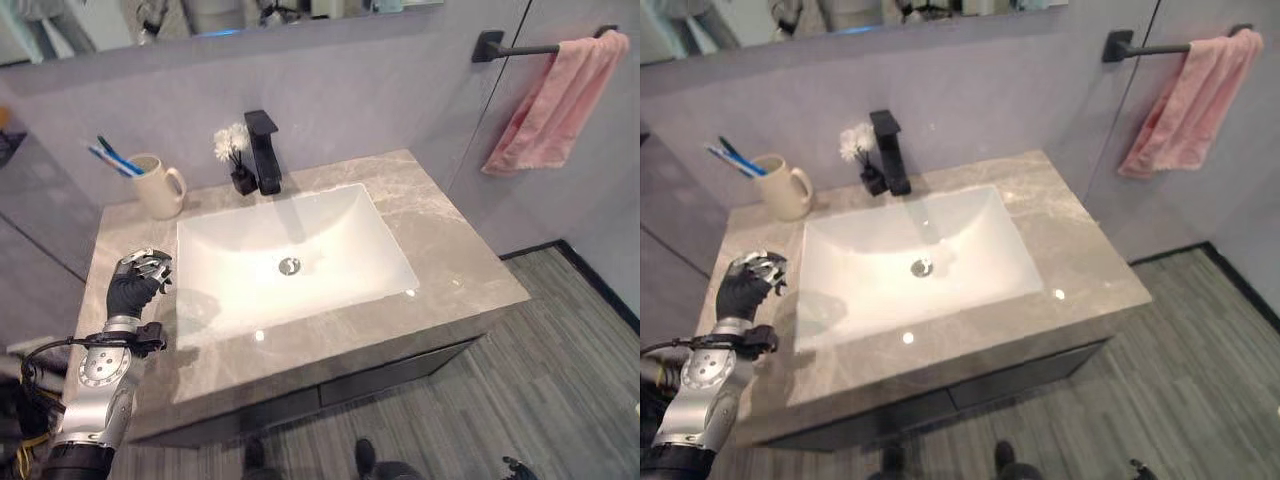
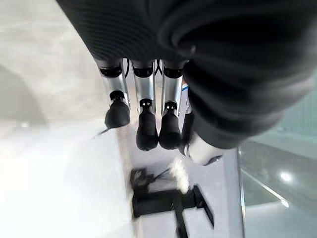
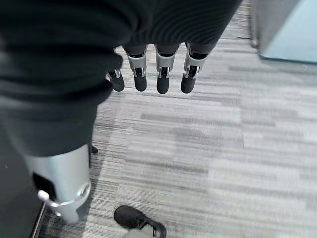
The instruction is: Put brush and paste in cup on sink, flatten towel.
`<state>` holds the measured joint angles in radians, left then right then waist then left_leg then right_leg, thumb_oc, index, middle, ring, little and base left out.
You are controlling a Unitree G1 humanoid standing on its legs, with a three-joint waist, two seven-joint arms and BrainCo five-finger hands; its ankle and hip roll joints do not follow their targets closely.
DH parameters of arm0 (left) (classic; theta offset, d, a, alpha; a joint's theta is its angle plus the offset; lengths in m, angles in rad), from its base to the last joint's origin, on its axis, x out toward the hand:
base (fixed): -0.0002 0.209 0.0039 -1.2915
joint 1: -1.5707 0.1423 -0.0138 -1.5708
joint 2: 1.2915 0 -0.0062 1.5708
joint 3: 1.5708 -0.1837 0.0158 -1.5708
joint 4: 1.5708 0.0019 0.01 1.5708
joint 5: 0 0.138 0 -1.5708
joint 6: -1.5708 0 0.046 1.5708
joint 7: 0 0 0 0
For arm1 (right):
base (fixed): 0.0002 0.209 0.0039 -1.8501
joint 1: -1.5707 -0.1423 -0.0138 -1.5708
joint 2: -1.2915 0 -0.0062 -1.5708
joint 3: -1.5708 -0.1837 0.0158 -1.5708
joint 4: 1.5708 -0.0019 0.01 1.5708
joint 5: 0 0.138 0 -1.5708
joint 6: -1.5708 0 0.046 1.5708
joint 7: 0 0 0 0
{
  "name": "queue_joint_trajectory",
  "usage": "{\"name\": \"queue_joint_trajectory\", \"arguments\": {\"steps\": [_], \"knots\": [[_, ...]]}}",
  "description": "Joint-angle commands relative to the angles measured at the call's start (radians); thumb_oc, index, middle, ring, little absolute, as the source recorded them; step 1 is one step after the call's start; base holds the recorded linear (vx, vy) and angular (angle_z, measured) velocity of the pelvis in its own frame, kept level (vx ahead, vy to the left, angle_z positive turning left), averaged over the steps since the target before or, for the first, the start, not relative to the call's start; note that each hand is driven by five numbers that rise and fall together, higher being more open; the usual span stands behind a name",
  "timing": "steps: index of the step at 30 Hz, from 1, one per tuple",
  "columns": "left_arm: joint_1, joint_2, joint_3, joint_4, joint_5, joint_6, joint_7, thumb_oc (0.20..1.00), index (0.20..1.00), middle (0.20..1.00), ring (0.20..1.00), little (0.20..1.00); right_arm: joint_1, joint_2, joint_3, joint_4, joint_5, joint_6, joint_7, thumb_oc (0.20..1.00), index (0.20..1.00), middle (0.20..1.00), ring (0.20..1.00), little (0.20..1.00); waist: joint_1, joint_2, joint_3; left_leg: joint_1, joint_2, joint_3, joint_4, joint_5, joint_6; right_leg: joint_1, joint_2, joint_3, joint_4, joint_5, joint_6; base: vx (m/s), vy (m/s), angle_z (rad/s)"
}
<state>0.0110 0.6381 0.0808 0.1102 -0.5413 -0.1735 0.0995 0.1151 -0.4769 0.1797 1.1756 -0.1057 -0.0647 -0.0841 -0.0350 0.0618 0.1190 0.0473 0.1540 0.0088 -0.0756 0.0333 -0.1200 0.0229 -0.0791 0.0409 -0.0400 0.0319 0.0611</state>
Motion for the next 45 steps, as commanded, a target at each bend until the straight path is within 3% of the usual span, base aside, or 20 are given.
{"name": "queue_joint_trajectory", "arguments": {"steps": [1,8,17,27,32,45], "knots": [[0.002,0.068,0.073,-0.071,-0.008,-0.086,0.003,0.2,0.2,0.2,0.2,0.2,-0.013,0.004,0.033,-0.026,0.007,-0.009,0.0,1.0,1.0,1.0,1.0,1.0,-0.007,-0.027,-0.053,-0.067,-0.047,0.029,0.056,0.029,0.051,0.027,-0.062,-0.002,0.1,-0.059,0.096,0.1,0.247,-0.3],[0.068,0.094,0.136,-0.125,0.012,-0.082,0.002,0.2,0.2,0.2,0.2,0.2,0.018,0.051,0.066,-0.093,-0.011,-0.017,0.014,1.0,1.0,1.0,1.0,1.0,0.01,-0.042,-0.072,-0.039,-0.076,0.055,-0.001,0.016,0.073,0.007,-0.09,-0.007,0.093,-0.038,0.123,0.05,0.113,-0.21],[0.161,0.171,0.226,-0.116,0.049,-0.052,-0.018,0.2,0.2,0.2,0.2,0.2,0.058,0.072,0.048,-0.052,-0.011,-0.016,0.029,1.0,1.0,1.0,1.0,1.0,0.014,-0.067,-0.08,-0.046,-0.079,0.06,-0.012,0.003,0.072,0.013,-0.111,-0.048,0.058,-0.02,0.138,0.04,0.029,0.03],[0.132,0.249,0.208,0.018,0.029,-0.026,-0.027,0.2,0.2,0.2,0.2,0.2,0.077,0.051,0.051,-0.067,0.004,-0.014,0.044,1.0,1.0,1.0,1.0,1.0,0.011,-0.083,-0.063,-0.107,-0.062,0.051,-0.012,0.02,0.062,-0.035,-0.1,-0.059,0.045,0.001,0.135,0.0,-0.007,0.05],[0.105,0.288,0.19,0.084,0.012,-0.005,-0.024,0.2,0.2,0.2,0.2,0.2,0.082,0.031,0.0,-0.139,0.085,-0.023,0.036,1.0,1.0,1.0,1.0,1.0,0.0,-0.092,-0.064,-0.149,-0.059,0.053,-0.012,0.027,0.058,-0.066,-0.096,-0.053,0.018,0.036,0.14,0.0,0.0,-0.02],[-0.147,0.41,0.082,0.303,0.0,0.024,0.006,0.2,0.2,0.2,0.2,0.2,0.087,0.004,0.048,-0.17,0.082,-0.009,0.07,1.0,1.0,1.0,1.0,1.0,-0.029,-0.117,-0.024,-0.216,-0.054,0.044,-0.012,0.038,0.057,-0.144,-0.088,-0.024,0.023,0.064,0.139,0.0,0.0,-0.01]]}}
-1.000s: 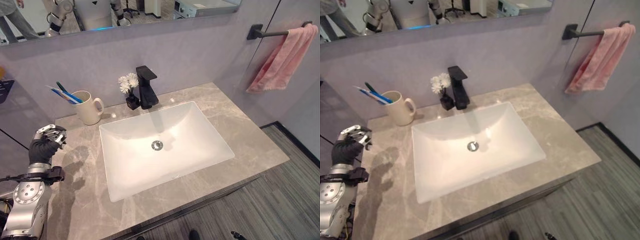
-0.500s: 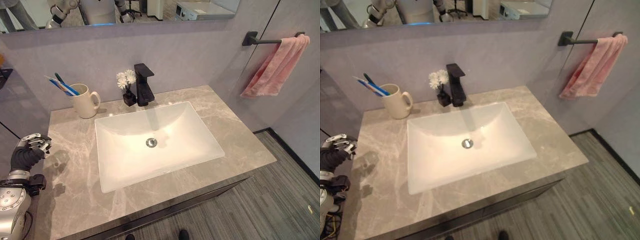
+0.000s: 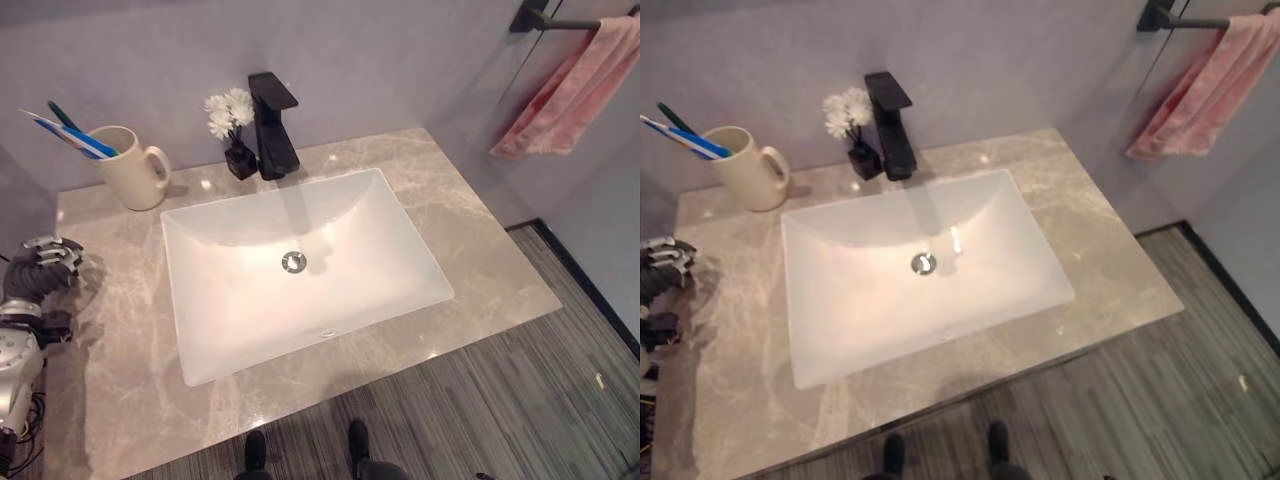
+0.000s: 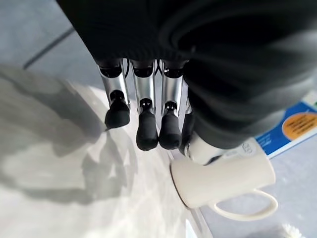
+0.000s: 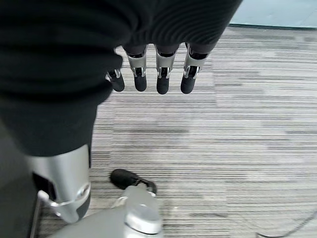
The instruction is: Put brush and paste in cup on sink, flatten towel.
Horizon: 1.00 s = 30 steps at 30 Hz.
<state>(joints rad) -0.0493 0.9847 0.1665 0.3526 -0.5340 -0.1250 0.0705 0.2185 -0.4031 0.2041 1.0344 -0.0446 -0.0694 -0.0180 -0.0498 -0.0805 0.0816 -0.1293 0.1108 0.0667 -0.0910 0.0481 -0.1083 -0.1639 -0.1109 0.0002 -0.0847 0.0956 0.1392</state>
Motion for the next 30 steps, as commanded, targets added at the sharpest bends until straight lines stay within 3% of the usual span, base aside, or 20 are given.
{"name": "queue_joint_trajectory", "arguments": {"steps": [1,18,30], "knots": [[-0.101,0.066,-0.013,0.08,-0.009,-0.022,0.035,0.2,0.2,0.2,0.2,0.2,-0.018,-0.071,0.027,-0.033,0.022,-0.006,0.005,1.0,1.0,1.0,1.0,1.0,-0.016,0.025,0.016,-0.044,-0.01,-0.014,0.004,0.024,0.045,0.038,-0.056,0.018,0.069,0.001,0.061,-0.03,-0.003,-0.12],[-0.418,0.165,-0.169,0.377,0.041,0.004,0.058,0.2,0.2,0.2,0.2,0.2,-0.044,-0.106,0.079,-0.071,0.033,-0.015,0.03,1.0,1.0,1.0,1.0,1.0,-0.032,-0.019,0.077,-0.078,0.0,0.0,0.004,0.03,0.045,-0.024,-0.044,0.032,0.079,0.008,0.062,-0.02,0.002,-0.05],[-0.531,0.133,-0.244,0.42,0.049,0.004,0.078,0.2,0.2,0.2,0.2,0.2,-0.044,-0.105,0.106,-0.097,0.036,-0.013,0.042,1.0,1.0,1.0,1.0,1.0,-0.044,-0.047,0.077,-0.084,0.004,0.005,0.004,0.026,0.044,-0.028,-0.044,0.03,0.067,0.023,0.062,0.0,0.0,0.0]]}}
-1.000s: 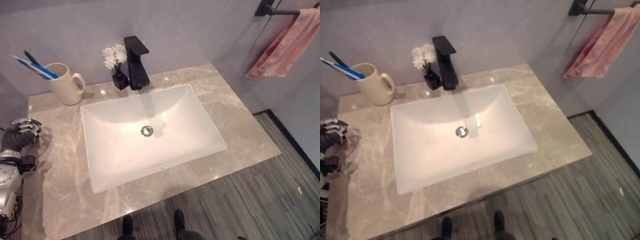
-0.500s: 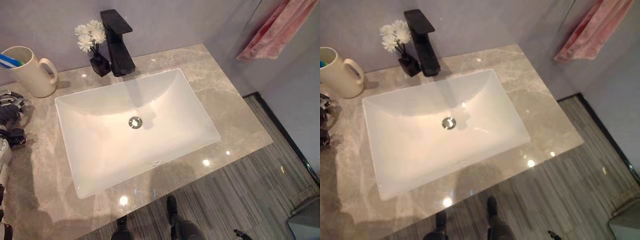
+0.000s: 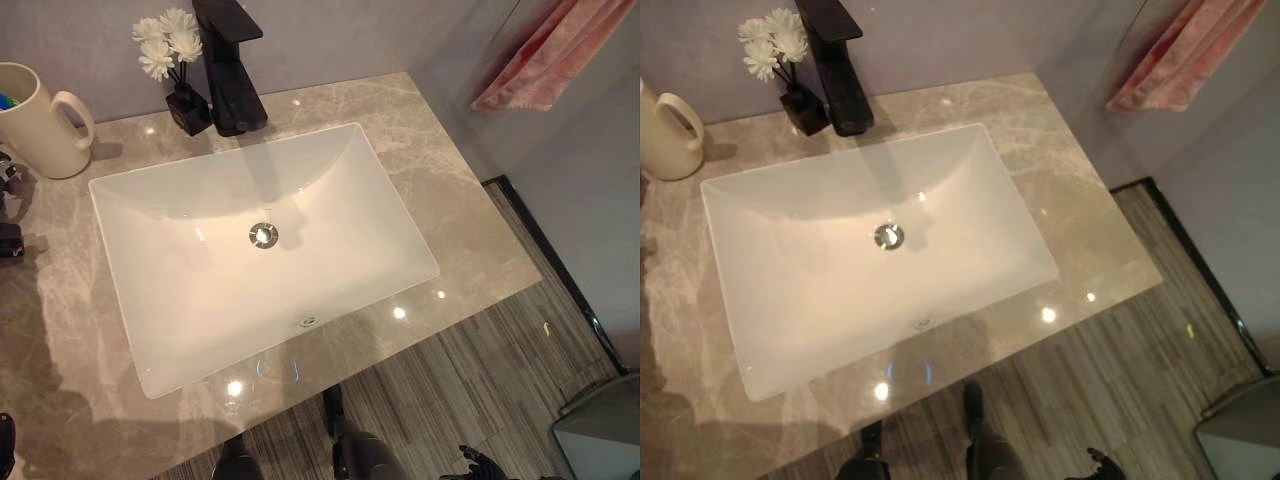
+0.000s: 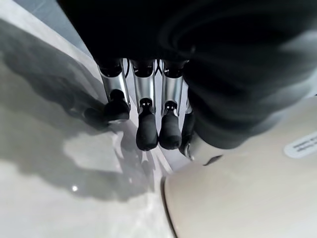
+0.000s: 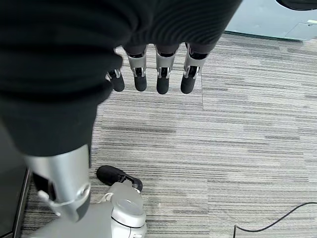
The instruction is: Put brush and paste in cup on sink, flatten towel.
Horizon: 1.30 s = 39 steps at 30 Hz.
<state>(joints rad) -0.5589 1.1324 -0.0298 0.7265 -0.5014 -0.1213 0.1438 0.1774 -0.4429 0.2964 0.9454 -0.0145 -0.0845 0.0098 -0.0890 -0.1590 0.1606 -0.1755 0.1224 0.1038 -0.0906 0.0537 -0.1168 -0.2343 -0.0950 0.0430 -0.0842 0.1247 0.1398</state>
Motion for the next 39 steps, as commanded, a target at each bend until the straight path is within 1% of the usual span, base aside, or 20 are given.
{"name": "queue_joint_trajectory", "arguments": {"steps": [1,5,13,22,29,34,39], "knots": [[-0.023,-0.017,-0.049,0.046,0.015,0.0,0.006,0.2,0.2,0.2,0.2,0.2,0.0,-0.064,0.016,-0.006,0.005,0.002,0.014,1.0,1.0,1.0,1.0,1.0,-0.005,0.031,-0.004,-0.038,-0.008,-0.032,0.003,0.02,0.053,0.042,-0.06,-0.012,0.066,-0.006,0.062,0.0,0.0,0.0],[-0.052,-0.043,-0.071,0.039,0.024,0.0,0.019,0.2,0.2,0.2,0.2,0.2,0.001,-0.063,0.024,0.006,-0.002,0.006,0.015,1.0,1.0,1.0,1.0,1.0,-0.008,0.023,-0.011,-0.036,-0.005,-0.027,0.003,0.018,0.052,0.04,-0.059,-0.009,0.062,-0.007,0.059,0.0,0.0,0.0],[-0.126,-0.092,-0.1,0.063,0.001,0.001,0.045,0.2,0.2,0.2,0.2,0.2,0.006,-0.075,0.017,-0.027,0.014,0.009,0.02,1.0,1.0,1.0,1.0,1.0,-0.018,0.022,-0.017,-0.039,-0.005,-0.024,0.003,0.017,0.049,0.037,-0.058,-0.004,0.05,-0.009,0.056,0.0,0.0,0.0],[-0.184,-0.14,-0.118,0.094,0.004,-0.002,0.077,0.2,0.2,0.2,0.2,0.2,0.01,-0.064,0.024,-0.005,0.011,0.012,0.018,1.0,1.0,1.0,1.0,1.0,-0.03,0.018,-0.024,-0.046,-0.003,-0.02,0.003,0.017,0.049,0.028,-0.053,0.0,0.044,-0.007,0.053,0.01,-0.011,-0.04],[-0.184,-0.188,-0.09,0.096,0.028,-0.002,0.121,0.2,0.2,0.2,0.2,0.2,0.017,-0.055,0.027,-0.013,0.007,0.011,0.019,1.0,1.0,1.0,1.0,1.0,-0.03,0.01,-0.028,-0.047,-0.002,-0.023,0.003,0.017,0.047,0.027,-0.049,0.003,0.039,-0.016,0.048,0.0,-0.011,-0.02],[-0.134,-0.206,-0.059,0.068,0.052,-0.001,0.131,0.2,0.2,0.2,0.2,0.2,0.025,-0.054,0.026,-0.015,0.002,0.012,0.024,1.0,1.0,1.0,1.0,1.0,-0.023,0.012,-0.032,-0.042,-0.002,-0.027,0.003,0.016,0.047,0.035,-0.049,-0.001,0.04,-0.024,0.046,0.0,0.0,0.0],[-0.042,-0.216,0.002,0.019,0.079,0.002,0.137,0.2,0.2,0.2,0.2,0.2,0.027,-0.046,0.022,-0.011,-0.012,0.015,0.029,1.0,1.0,1.0,1.0,1.0,-0.007,0.017,-0.044,-0.025,-0.004,-0.033,0.003,0.01,0.047,0.056,-0.052,-0.012,0.04,-0.035,0.043,0.0,0.0,0.0]]}}
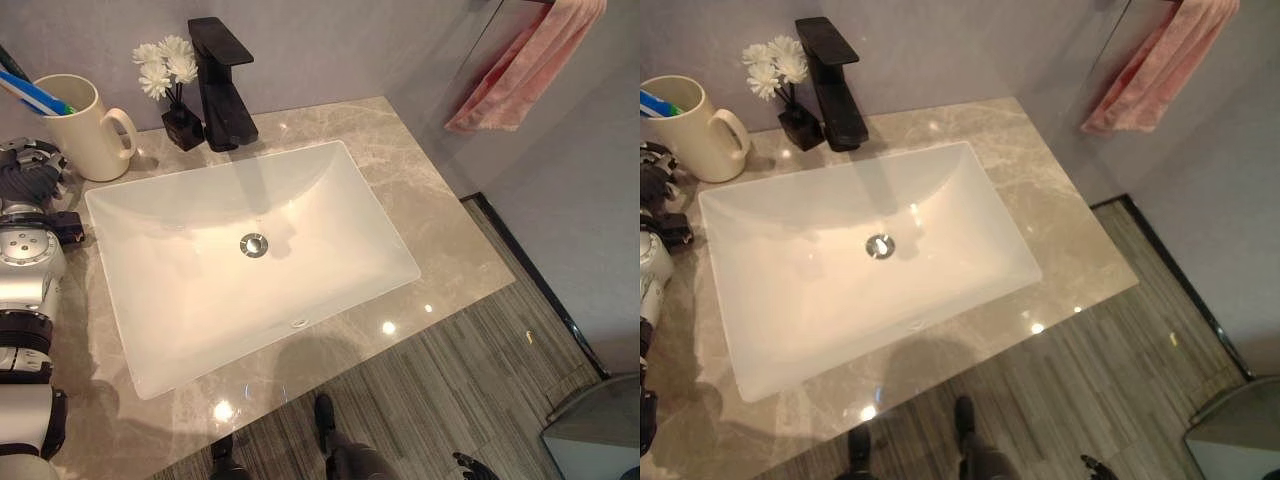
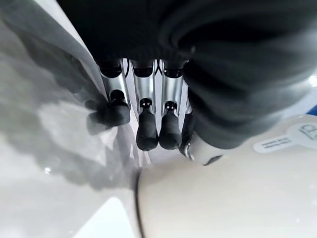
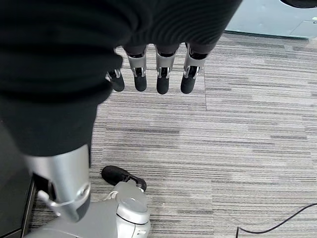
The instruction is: Put brush and paste in cup on sink, flatten towel.
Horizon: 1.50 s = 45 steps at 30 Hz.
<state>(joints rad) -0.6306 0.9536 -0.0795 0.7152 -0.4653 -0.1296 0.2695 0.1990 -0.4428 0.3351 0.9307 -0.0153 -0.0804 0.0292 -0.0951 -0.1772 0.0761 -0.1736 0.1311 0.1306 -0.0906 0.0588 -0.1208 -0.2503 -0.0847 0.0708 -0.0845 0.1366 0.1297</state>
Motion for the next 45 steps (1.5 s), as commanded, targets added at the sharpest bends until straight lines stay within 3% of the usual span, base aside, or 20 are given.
{"name": "queue_joint_trajectory", "arguments": {"steps": [1,9,18,21,24,26,28,35,39,45], "knots": [[0.032,-0.037,0.054,0.029,0.043,0.011,0.012,0.2,0.2,0.2,0.2,0.2,0.006,-0.047,-0.016,0.003,-0.012,0.011,0.01,1.0,1.0,1.0,1.0,1.0,-0.002,0.035,0.04,-0.027,-0.013,-0.059,0.003,0.005,0.05,0.073,-0.063,-0.04,0.04,-0.047,0.053,0.0,0.0,0.0],[0.167,-0.091,0.118,-0.142,0.073,-0.004,0.014,0.2,0.2,0.2,0.2,0.2,0.005,-0.043,-0.035,0.026,-0.025,0.015,0.007,1.0,1.0,1.0,1.0,1.0,0.015,0.044,0.023,-0.03,-0.022,-0.074,0.003,0.002,0.052,0.091,-0.07,-0.06,0.02,-0.051,0.051,-0.01,-0.004,0.05],[0.243,-0.163,0.123,-0.291,0.077,-0.023,0.003,0.2,0.2,0.2,0.2,0.2,-0.002,-0.022,-0.043,0.071,-0.024,0.018,-0.002,1.0,1.0,1.0,1.0,1.0,0.023,0.06,0.014,-0.034,-0.03,-0.071,0.003,0.003,0.056,0.094,-0.075,-0.061,0.005,-0.04,0.05,-0.01,0.0,0.02],[0.296,-0.21,0.109,-0.427,0.078,-0.04,-0.017,0.2,0.2,0.2,0.2,0.2,-0.008,-0.004,-0.055,0.096,-0.013,0.018,-0.01,1.0,1.0,1.0,1.0,1.0,0.029,0.071,0.008,-0.02,-0.035,-0.071,0.003,-0.001,0.058,0.108,-0.078,-0.063,0.008,-0.042,0.049,0.0,0.0,0.0],[0.381,-0.2,0.094,-0.615,0.19,-0.051,-0.068,0.2,0.2,0.2,0.2,0.2,-0.01,0.014,-0.076,0.123,-0.004,0.009,-0.01,1.0,1.0,1.0,1.0,1.0,0.036,0.082,0.0,0.002,-0.041,-0.071,0.003,-0.009,0.061,0.128,-0.083,-0.071,0.017,-0.05,0.051,0.04,0.003,-0.01],[0.43,-0.218,0.092,-0.692,0.169,-0.062,-0.101,0.2,0.2,0.2,0.2,0.2,-0.009,0.016,-0.077,0.127,-0.004,0.005,-0.01,1.0,1.0,1.0,1.0,1.0,0.038,0.087,-0.002,0.019,-0.044,-0.069,0.003,-0.015,0.064,0.14,-0.086,-0.071,0.024,-0.053,0.052,0.04,0.006,0.0],[0.524,-0.211,0.078,-0.863,0.112,-0.083,-0.204,0.2,0.2,0.2,0.2,0.2,-0.007,0.024,-0.085,0.146,-0.026,-0.005,-0.003,1.0,1.0,1.0,1.0,1.0,0.047,0.108,-0.022,0.069,-0.05,-0.062,0.003,-0.031,0.067,0.179,-0.091,-0.07,0.038,-0.071,0.058,0.07,0.011,0.02],[0.584,-0.221,0.052,-1.015,0.236,-0.115,-0.246,0.2,0.2,0.2,0.2,0.2,-0.002,0.035,-0.09,0.109,-0.032,-0.028,-0.002,1.0,1.0,1.0,1.0,1.0,0.055,0.128,-0.048,0.131,-0.059,-0.042,0.007,-0.055,0.076,0.229,-0.104,-0.075,0.03,-0.082,0.067,0.02,-0.001,0.01],[0.623,-0.246,0.003,-1.063,0.237,-0.128,-0.281,0.2,0.2,0.2,0.2,0.2,0.023,0.016,-0.067,0.012,-0.083,-0.054,-0.01,1.0,1.0,1.0,1.0,1.0,0.043,0.135,-0.048,0.153,-0.064,-0.034,0.071,-0.091,0.085,0.262,-0.105,-0.062,0.049,-0.108,0.058,0.01,-0.012,-0.03],[0.665,-0.278,-0.063,-1.057,0.209,-0.126,-0.313,0.2,0.2,0.2,0.2,0.2,0.067,0.008,-0.058,-0.064,-0.094,-0.08,-0.018,1.0,1.0,1.0,1.0,1.0,0.025,0.143,-0.054,0.165,-0.06,-0.033,0.097,-0.102,0.086,0.282,-0.089,-0.05,0.056,-0.124,0.044,-0.02,-0.02,-0.01]]}}
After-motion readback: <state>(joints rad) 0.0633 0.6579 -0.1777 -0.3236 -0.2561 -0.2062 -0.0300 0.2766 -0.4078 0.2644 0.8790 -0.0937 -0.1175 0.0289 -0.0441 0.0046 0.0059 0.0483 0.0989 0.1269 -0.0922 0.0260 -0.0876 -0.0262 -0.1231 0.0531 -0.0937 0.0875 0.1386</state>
